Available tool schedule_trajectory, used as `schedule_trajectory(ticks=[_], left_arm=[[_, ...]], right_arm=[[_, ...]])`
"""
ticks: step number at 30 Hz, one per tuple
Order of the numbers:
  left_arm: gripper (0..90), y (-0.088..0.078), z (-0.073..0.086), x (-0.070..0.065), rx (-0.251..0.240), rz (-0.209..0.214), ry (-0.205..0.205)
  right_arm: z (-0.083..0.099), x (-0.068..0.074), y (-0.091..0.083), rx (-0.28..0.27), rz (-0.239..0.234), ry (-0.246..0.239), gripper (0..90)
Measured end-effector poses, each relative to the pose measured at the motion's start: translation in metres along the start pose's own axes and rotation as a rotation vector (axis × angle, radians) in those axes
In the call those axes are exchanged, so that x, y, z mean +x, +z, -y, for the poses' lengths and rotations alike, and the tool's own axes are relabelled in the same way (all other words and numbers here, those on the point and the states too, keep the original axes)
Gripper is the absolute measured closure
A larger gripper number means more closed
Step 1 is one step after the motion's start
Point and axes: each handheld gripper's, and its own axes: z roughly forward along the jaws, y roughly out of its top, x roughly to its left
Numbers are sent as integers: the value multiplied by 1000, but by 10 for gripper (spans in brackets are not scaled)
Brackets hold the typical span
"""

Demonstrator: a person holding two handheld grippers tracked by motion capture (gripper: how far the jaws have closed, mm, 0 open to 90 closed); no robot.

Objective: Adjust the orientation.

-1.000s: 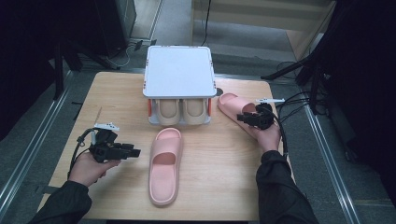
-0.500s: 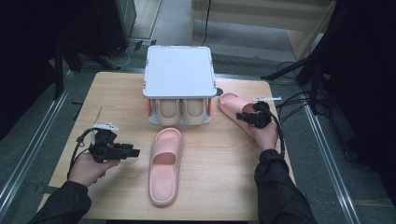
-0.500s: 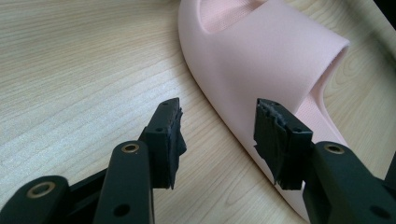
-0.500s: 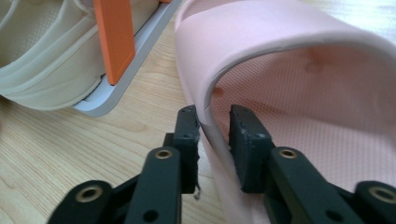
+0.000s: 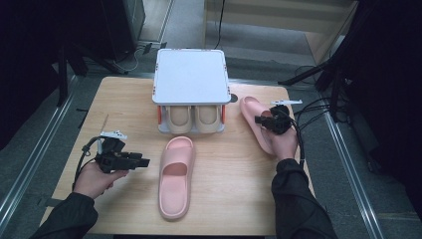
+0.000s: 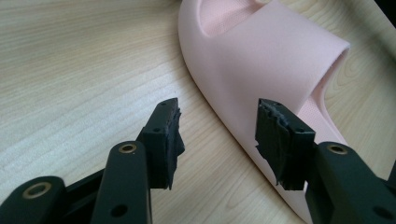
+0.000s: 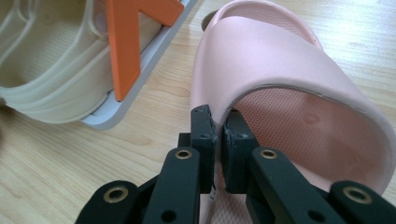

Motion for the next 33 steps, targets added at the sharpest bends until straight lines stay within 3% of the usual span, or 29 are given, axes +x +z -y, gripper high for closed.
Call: schedule_trajectory(ticks=[17,24,33], left_arm=[[445,14,-19,-3,0,36,46],[433,21,-27,-6,0,54,57],[430,26,-34,-6,5,70,73]], right_arm=[[13,29,-48,-23,-48,-5,861],[23,52,-65,-27,-85,-11,861],[39,87,-73,6,-144,-42,861]])
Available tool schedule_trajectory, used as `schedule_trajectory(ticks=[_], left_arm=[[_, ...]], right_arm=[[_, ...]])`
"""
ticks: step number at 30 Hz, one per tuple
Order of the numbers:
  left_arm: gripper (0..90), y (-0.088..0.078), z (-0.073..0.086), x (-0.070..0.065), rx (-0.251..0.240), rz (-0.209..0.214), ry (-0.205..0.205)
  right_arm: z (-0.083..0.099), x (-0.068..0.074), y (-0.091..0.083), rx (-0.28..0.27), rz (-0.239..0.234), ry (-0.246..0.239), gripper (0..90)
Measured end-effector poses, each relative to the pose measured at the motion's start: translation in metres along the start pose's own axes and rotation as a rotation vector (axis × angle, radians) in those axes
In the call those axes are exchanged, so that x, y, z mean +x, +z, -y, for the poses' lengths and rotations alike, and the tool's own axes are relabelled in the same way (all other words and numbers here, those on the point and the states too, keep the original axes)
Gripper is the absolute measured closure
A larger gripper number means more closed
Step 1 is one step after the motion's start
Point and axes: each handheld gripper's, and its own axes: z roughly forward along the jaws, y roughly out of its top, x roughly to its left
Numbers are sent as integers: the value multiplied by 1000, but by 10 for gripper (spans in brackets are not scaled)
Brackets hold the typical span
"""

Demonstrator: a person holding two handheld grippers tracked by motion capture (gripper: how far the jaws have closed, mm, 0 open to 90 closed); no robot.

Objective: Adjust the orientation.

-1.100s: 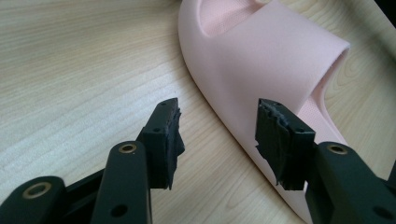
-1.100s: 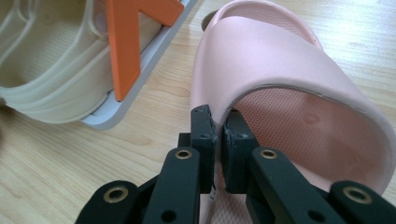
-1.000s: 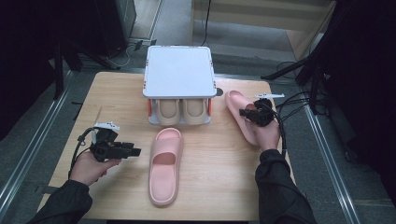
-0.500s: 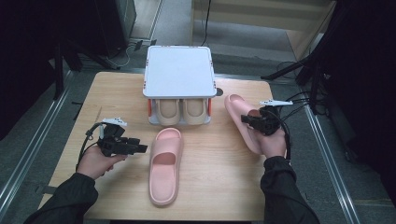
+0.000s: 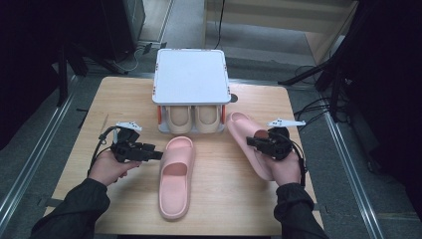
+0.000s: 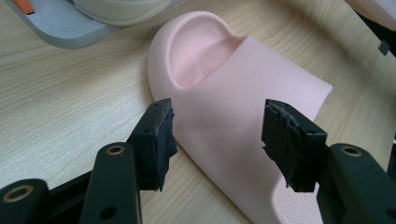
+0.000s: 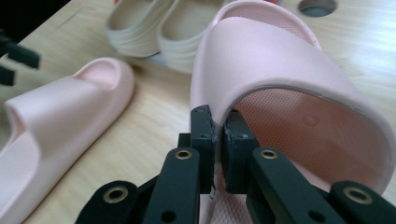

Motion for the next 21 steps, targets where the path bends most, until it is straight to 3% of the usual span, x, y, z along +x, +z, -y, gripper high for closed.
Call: schedule_trajectory(ticks=[8,21], left_arm=[[430,2,-3,-1,4,6,9],[444,5,-5,-3,10,7,26]], right_arm=[[12,24,4,31,-38,-25,859],[26,52,33,116,-75,-66,856]])
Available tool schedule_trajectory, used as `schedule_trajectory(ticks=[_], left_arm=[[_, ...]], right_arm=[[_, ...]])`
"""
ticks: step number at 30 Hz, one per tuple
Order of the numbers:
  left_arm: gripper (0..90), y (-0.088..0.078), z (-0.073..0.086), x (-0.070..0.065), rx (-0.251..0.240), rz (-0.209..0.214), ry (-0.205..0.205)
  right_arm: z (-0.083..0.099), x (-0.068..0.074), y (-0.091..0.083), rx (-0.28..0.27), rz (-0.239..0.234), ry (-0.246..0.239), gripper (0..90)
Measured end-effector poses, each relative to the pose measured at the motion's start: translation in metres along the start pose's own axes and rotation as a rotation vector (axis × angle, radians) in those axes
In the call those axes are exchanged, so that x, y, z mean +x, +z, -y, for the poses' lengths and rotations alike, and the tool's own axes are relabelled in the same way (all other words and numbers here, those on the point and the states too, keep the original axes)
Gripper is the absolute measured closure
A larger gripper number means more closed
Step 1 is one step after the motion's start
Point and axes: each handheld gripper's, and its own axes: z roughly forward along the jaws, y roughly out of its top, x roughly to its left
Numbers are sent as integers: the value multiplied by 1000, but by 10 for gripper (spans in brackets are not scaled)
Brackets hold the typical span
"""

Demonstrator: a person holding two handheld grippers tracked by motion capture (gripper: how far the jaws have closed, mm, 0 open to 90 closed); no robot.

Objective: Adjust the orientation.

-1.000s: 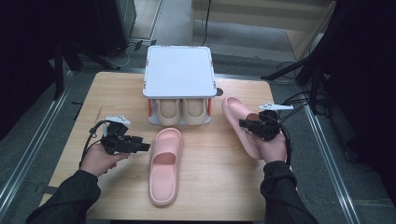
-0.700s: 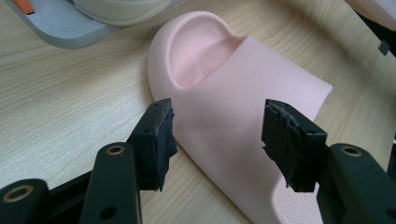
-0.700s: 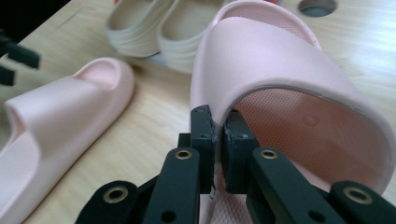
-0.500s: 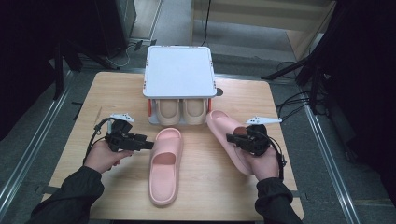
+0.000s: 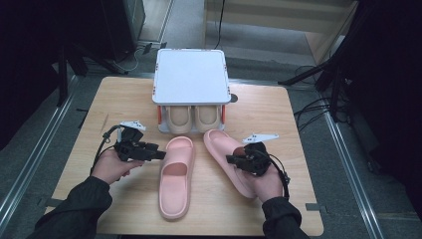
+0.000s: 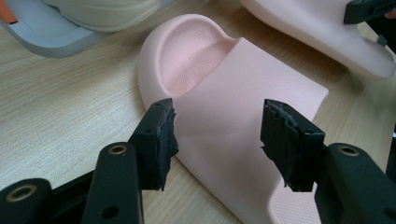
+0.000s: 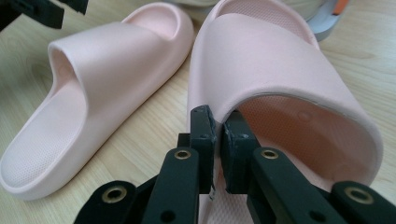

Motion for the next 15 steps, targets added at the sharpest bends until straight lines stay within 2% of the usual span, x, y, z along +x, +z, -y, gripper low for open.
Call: schedule_trajectory(ticks=[15], left_arm=[[449,2,0,0,11,0,2]], right_arm=[[6,26,31,67,15,-78,822]])
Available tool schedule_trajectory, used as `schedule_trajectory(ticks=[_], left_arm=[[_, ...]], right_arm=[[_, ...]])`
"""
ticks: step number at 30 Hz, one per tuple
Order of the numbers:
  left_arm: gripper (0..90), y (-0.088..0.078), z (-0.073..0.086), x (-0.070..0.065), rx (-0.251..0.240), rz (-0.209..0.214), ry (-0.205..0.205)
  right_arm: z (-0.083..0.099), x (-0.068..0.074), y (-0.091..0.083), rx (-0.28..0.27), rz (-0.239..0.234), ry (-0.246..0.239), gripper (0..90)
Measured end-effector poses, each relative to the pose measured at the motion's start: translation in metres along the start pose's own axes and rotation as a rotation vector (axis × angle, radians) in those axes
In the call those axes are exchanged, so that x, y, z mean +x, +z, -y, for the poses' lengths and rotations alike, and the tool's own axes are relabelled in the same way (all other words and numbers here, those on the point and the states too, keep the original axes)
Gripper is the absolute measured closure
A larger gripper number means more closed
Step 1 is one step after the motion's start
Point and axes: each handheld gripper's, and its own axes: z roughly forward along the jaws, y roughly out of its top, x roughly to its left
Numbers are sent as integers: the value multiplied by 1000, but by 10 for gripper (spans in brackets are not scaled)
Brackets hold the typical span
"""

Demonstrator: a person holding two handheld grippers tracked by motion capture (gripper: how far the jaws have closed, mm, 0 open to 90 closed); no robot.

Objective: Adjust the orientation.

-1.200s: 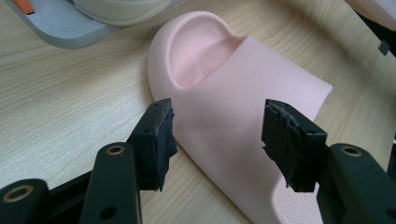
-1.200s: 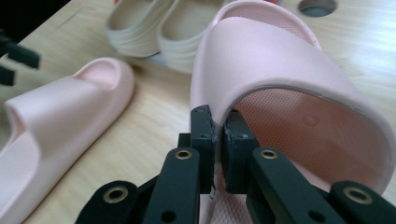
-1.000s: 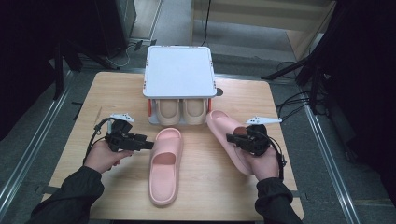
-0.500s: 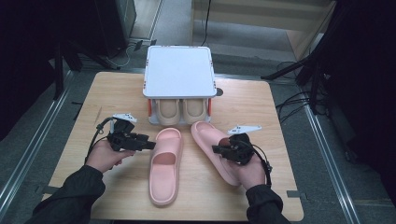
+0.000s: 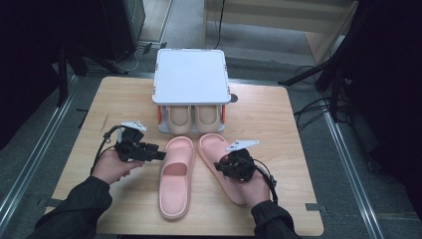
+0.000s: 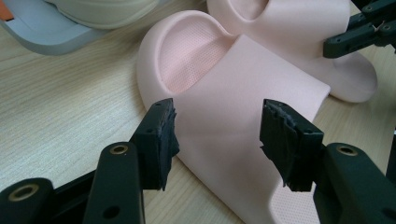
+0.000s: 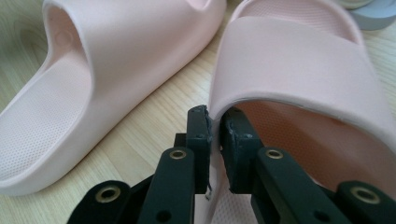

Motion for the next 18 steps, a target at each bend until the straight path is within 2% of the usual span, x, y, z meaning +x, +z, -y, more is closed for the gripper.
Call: schedule_trajectory(ticks=[5,13,15,18], left_arm=[[454,0,0,-2,-3,4,16],[454,1,0,0,4,4,7],[459,0,0,0,-2,-3,13],[520,-2,1,-2,-18,-16,39]], right_arm=[[-1,6,7,-6,-10,-20,816],[-2,9,10,-15,-30,-19,791],[-2,8,7,-27,-41,-5,771],[-2,5,-3,-56,-42,-1,751]])
